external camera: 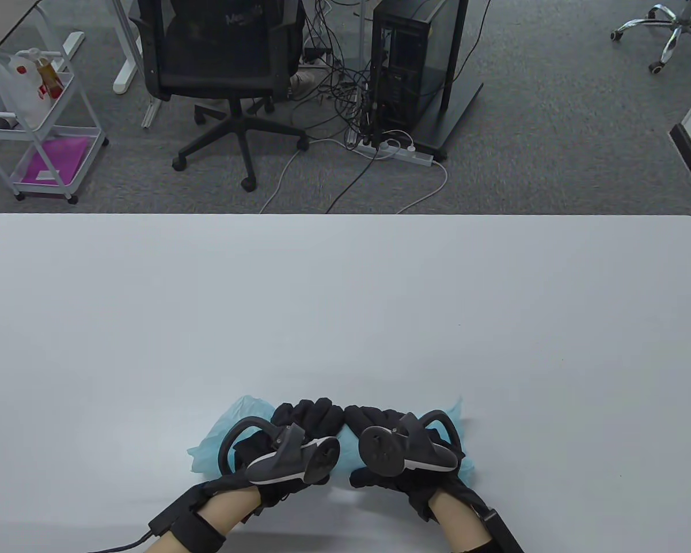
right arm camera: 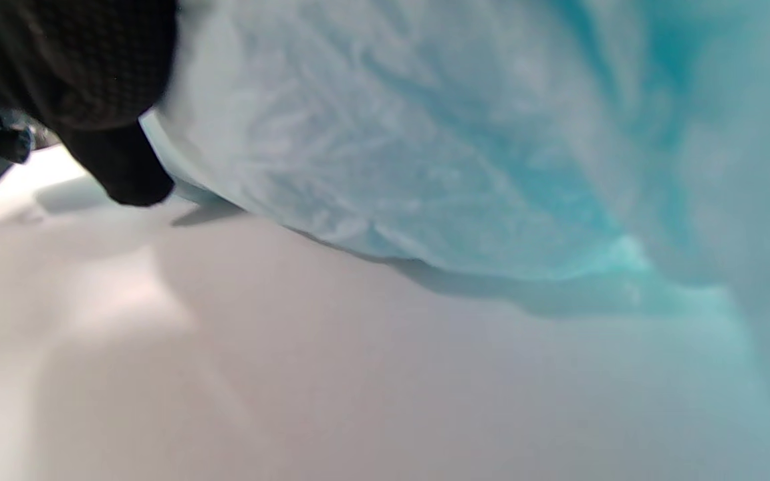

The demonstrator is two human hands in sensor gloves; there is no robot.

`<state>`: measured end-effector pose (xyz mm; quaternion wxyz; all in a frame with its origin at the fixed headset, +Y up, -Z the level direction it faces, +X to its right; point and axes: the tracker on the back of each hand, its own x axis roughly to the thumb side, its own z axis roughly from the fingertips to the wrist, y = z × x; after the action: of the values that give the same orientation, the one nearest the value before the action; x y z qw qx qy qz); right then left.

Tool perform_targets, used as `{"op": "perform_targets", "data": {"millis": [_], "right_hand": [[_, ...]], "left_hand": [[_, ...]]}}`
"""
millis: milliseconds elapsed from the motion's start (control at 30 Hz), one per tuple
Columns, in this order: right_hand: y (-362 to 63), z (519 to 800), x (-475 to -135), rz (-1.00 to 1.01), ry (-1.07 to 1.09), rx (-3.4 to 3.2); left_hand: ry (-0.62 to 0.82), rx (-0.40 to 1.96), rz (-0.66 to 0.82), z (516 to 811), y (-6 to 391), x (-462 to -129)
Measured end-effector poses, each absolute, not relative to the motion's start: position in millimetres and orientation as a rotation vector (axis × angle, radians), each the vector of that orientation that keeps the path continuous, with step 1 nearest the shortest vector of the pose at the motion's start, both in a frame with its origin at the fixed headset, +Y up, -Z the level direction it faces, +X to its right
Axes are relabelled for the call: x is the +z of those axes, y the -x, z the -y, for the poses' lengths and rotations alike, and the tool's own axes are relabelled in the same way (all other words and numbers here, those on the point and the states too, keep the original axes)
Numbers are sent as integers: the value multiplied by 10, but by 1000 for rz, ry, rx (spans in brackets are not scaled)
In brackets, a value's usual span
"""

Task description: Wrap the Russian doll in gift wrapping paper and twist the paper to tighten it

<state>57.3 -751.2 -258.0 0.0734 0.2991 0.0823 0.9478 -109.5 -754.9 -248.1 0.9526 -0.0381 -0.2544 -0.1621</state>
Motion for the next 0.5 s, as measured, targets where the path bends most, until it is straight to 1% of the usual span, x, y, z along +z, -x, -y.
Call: {"op": "perform_targets", "data": {"millis": [133,233,333,400,433,467,500], "right_hand": [[-654,7540,-2641,-346,-867,2747],[-639,7546,-2621,-348,-906,2747],[-584,7493,-2520,-226,-964,2834],[-519,7428,-2437,-117,-1015,2915],[-457,7417,-2390,-89,-1062,2968],[-394,7426,-2346,-63,-1116,3045],[-321,7450,-2302,-41,-1165,3119]], "left_hand": [[92,-318,513,7546,1060,-2487],[147,-233,517,7537,1080,-2520],[191,-193,514,7541,1109,-2564],[263,-115,502,7554,1156,-2628],[327,-51,499,7566,1193,-2678],[383,19,496,7572,1222,-2709],[409,52,490,7578,1244,-2734]]}}
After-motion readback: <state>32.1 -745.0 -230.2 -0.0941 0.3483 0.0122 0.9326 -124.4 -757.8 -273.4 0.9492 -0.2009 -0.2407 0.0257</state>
